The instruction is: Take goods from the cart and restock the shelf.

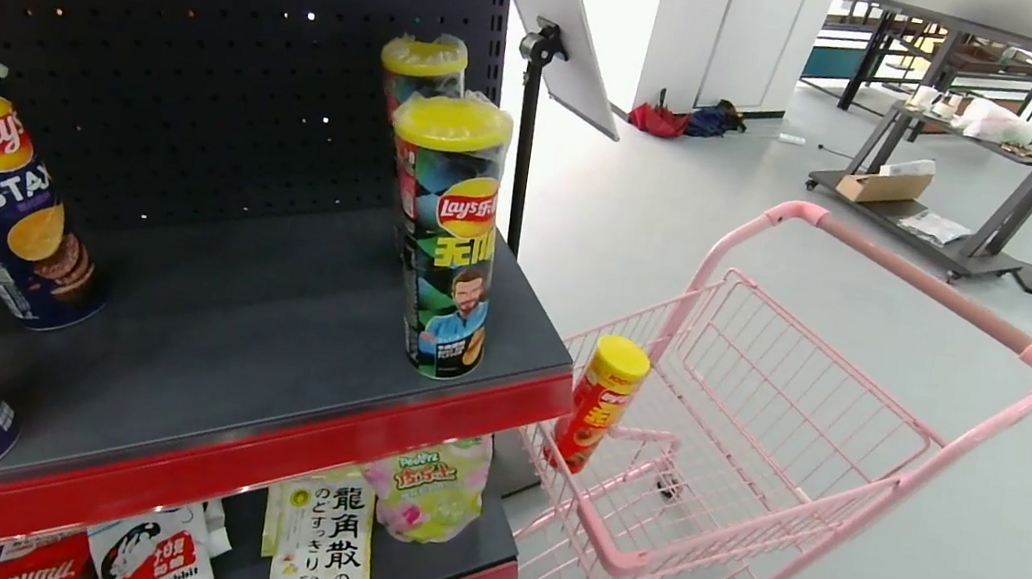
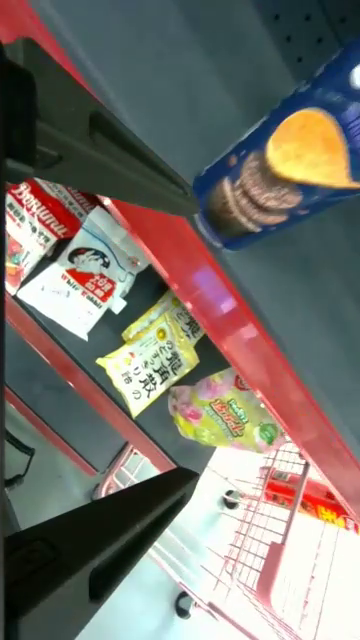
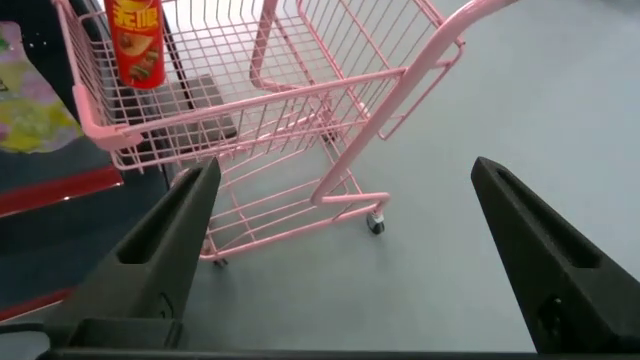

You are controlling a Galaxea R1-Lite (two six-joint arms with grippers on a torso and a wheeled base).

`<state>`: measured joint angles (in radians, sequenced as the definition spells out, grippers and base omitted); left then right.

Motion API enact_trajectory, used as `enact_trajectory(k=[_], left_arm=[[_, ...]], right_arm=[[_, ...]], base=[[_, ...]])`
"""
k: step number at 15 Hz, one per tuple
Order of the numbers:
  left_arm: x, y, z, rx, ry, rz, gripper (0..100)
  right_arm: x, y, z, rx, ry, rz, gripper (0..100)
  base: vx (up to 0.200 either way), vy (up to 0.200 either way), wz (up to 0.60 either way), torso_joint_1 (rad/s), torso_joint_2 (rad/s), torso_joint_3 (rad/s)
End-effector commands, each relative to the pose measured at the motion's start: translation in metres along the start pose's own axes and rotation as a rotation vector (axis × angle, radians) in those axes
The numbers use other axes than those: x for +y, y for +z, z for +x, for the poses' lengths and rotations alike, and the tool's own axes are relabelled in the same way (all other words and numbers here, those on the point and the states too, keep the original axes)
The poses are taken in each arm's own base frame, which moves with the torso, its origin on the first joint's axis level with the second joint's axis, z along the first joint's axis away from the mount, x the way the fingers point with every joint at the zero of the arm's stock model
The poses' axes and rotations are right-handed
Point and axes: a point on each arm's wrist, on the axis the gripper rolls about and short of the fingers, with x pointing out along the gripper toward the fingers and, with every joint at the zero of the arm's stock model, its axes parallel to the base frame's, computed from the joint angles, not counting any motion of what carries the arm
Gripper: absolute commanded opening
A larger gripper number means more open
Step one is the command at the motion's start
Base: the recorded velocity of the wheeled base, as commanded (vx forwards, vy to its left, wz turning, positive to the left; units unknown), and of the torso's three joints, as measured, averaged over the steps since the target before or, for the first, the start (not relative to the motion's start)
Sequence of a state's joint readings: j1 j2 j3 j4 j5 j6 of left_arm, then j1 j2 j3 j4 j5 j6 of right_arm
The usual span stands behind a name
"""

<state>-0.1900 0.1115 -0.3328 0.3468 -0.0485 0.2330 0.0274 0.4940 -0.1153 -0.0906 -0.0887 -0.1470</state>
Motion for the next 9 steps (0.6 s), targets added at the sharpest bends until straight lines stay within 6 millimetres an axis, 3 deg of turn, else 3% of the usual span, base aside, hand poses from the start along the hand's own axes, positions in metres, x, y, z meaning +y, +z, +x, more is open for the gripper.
enact_trajectory(k=[1,7,9], left_arm=[[-0.0001,-0.0005,-0.0001,-0.001,0.001,0.000,100],[-0.0009,-0.0036,-0.0006,-0.004,0.003,0.000,100],[-0.0013,-0.0058,0.0008,0.004,0.003,0.000,100]], right_arm=[[0.0003,-0.0018,0.0004,0.006,0.002,-0.001,100],[0.0007,-0.0021,0.0015,0.016,0.011,-0.002,100],[0.0002,0.0033,0.0070,0.048,0.010,0.002,100]], base=[[0.000,0.000,0.00,-0.159,0.41,0.251],[0.000,0.000,0.00,-0.179,0.52,0.340],[0.000,0.000,0.00,-0.068,0.22,0.149]])
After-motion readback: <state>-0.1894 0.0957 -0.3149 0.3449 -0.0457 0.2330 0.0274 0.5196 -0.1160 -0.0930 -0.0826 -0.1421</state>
